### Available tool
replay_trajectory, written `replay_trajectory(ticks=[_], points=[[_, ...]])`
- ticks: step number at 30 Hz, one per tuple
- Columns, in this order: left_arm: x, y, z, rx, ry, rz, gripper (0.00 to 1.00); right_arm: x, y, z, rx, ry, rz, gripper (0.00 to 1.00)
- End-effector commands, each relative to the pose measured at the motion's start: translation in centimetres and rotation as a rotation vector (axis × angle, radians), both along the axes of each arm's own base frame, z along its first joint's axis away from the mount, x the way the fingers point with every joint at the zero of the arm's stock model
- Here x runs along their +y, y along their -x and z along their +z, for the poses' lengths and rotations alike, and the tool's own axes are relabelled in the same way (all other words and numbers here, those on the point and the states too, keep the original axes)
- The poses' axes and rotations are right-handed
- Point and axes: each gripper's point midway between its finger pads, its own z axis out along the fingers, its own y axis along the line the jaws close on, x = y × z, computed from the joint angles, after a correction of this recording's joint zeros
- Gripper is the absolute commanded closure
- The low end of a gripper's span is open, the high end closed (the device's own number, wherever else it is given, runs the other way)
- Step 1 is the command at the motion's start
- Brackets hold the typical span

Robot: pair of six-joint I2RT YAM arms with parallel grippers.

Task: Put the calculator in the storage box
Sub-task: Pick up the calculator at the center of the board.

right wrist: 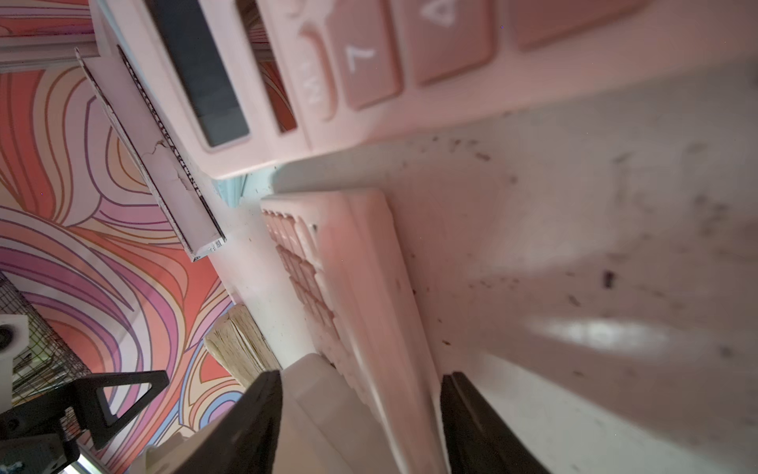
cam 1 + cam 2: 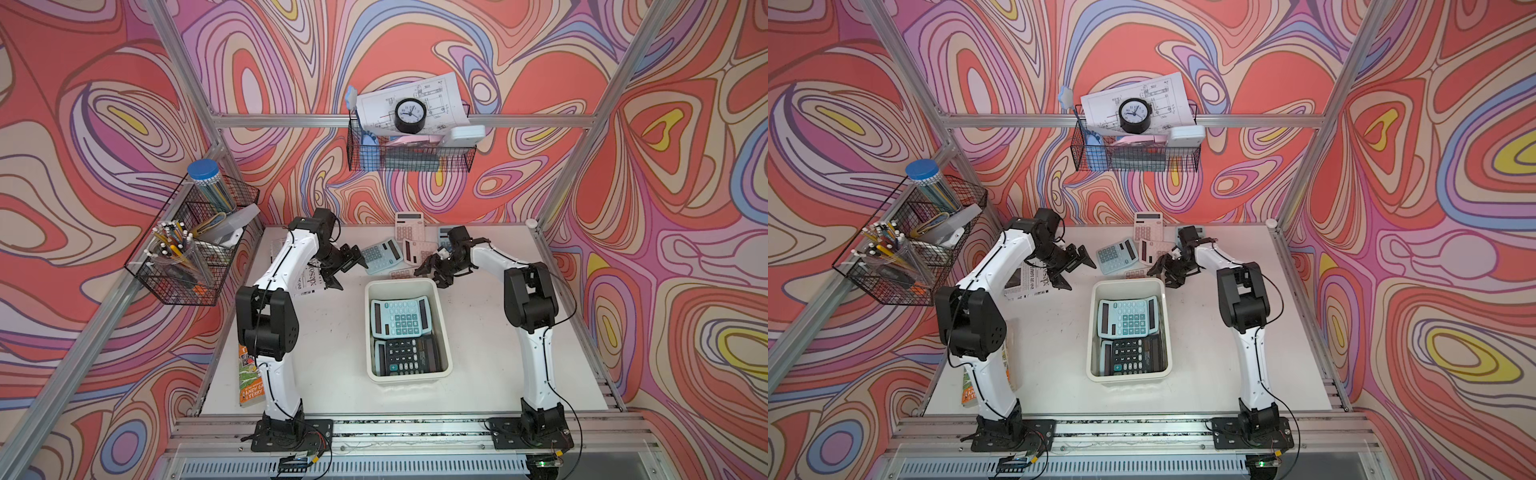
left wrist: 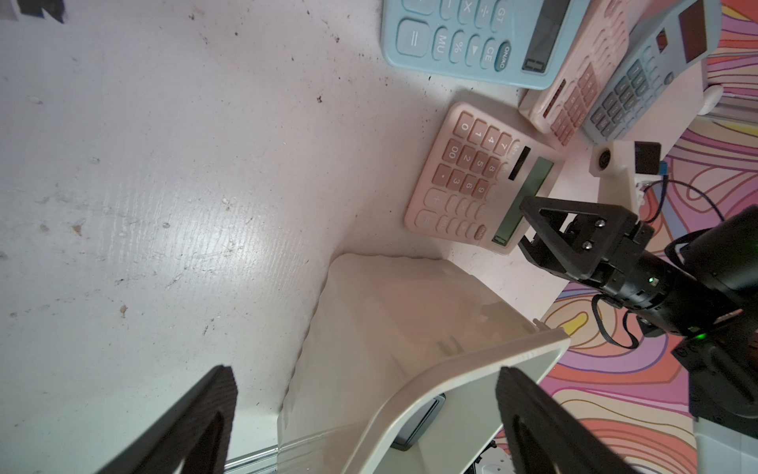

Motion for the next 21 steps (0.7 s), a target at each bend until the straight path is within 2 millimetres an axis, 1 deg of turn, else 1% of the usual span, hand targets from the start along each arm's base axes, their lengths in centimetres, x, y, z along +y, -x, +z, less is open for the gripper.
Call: replay_trajectory(ticks=[1,5,10,12,14,16,21], points=[[0.4,0.8,-0.4,0.021,-0.005,0.003,0.07,-0.1,0.7,-0.8,0.002,0.057,0.043,0.47],[0.5,1.4,-0.7,0.014,-0.005,0.012,0.07,-0.6,0.3,0.3,-0.042,0.085,0.03,0.63],[0.5,1.8,-0.6,0.003,0.005,0.023,0.07,-0.9,0.1,2.1,-0.101,0.096,0.025,0.93],[0.5,1.8,-0.4,-0.004,0.007,0.024,0.07,-1.0,0.1,2.8,-0.123,0.1,0.028,1.0],[0.5,2.0,-0.3,-0.008,0.007,0.022,0.07,-1.1,0.2,3.7,-0.147,0.101,0.03,1.0],[0.5,2.1,0.0,-0.015,0.006,0.021,0.07,-1.2,0.1,5.0,-0.184,0.104,0.028,1.0],[0.6,2.5,0.9,-0.033,0.012,0.022,0.07,-1.9,0.7,7.1,-0.233,0.122,0.013,1.0]])
